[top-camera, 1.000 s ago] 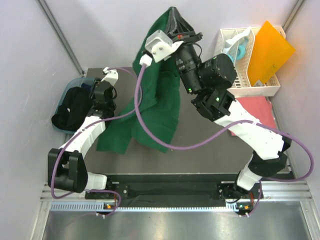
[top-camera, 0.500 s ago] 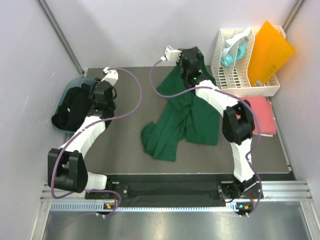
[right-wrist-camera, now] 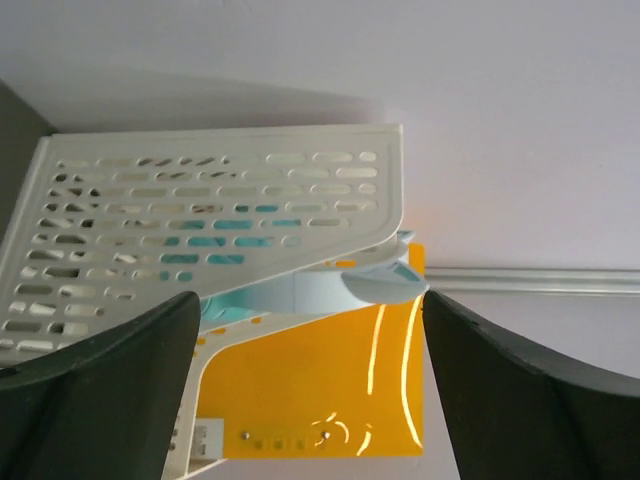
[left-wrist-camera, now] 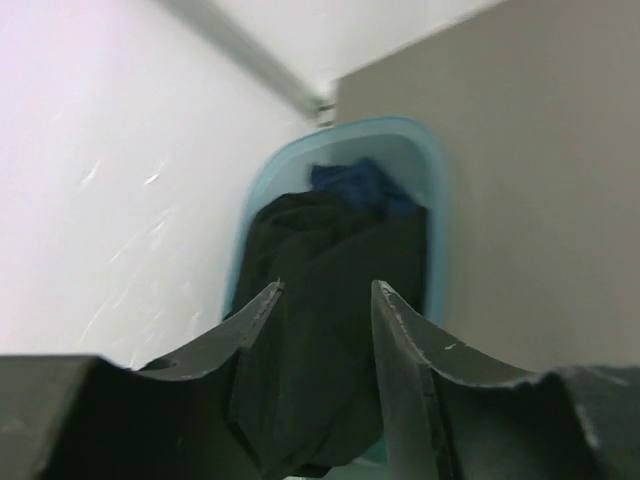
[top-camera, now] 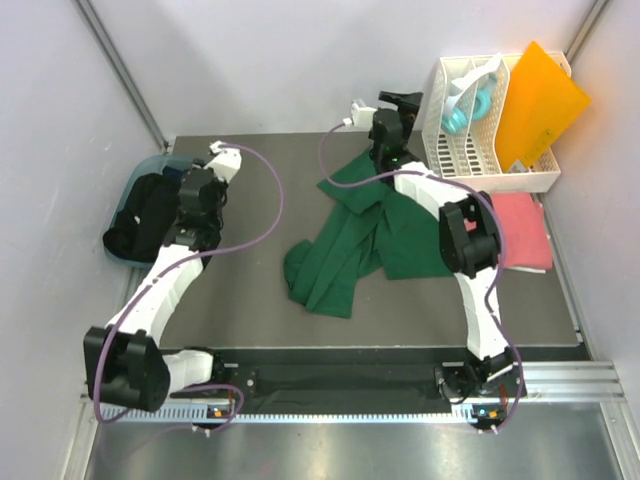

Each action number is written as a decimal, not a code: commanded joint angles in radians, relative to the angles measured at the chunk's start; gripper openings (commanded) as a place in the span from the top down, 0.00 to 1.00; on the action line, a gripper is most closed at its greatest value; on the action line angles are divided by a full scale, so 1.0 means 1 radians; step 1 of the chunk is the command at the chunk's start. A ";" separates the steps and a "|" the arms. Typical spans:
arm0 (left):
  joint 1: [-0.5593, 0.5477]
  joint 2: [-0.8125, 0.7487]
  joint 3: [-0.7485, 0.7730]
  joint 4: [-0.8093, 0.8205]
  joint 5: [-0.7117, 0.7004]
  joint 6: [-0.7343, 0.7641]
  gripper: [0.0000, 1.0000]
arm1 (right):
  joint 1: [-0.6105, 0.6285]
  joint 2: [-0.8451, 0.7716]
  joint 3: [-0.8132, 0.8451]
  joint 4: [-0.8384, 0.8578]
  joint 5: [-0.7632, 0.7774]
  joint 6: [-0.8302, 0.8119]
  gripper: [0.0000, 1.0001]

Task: Fold and stack the t-shirts
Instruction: Flatten out the tshirt

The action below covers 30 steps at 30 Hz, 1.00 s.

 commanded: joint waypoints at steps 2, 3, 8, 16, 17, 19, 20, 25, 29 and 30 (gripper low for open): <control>-0.025 -0.155 -0.056 -0.308 0.527 0.163 0.52 | -0.010 -0.355 -0.138 -0.354 -0.154 0.312 0.07; -0.047 -0.193 -0.063 -0.356 0.599 0.203 0.51 | -0.012 -0.400 -0.181 -0.407 -0.191 0.334 0.07; -0.201 -0.222 -0.067 -0.606 0.748 0.376 0.46 | -0.038 -0.670 -0.562 -0.536 -0.360 0.331 0.06; -0.280 -0.042 0.038 -0.811 0.848 0.300 0.42 | -0.107 -0.813 -0.815 -0.578 -0.354 0.395 0.10; -0.298 -0.007 0.036 -0.811 0.845 0.277 0.43 | -0.108 -0.823 -0.821 -0.579 -0.350 0.400 0.11; -0.321 0.027 0.033 -0.788 0.827 0.237 0.44 | -0.107 -0.829 -0.824 -0.585 -0.348 0.418 0.11; -0.338 0.056 0.035 -0.777 0.823 0.181 0.44 | -0.105 -0.826 -0.820 -0.588 -0.345 0.424 0.11; -0.393 0.136 0.096 -0.749 0.831 -0.002 0.43 | -0.107 -0.803 -0.763 -0.640 -0.336 0.484 0.12; -0.461 0.147 0.094 -0.674 0.775 -0.151 0.42 | -0.101 -0.801 -0.752 -0.662 -0.336 0.504 0.12; -0.470 0.144 0.094 -0.670 0.768 -0.171 0.42 | -0.099 -0.801 -0.752 -0.665 -0.336 0.510 0.12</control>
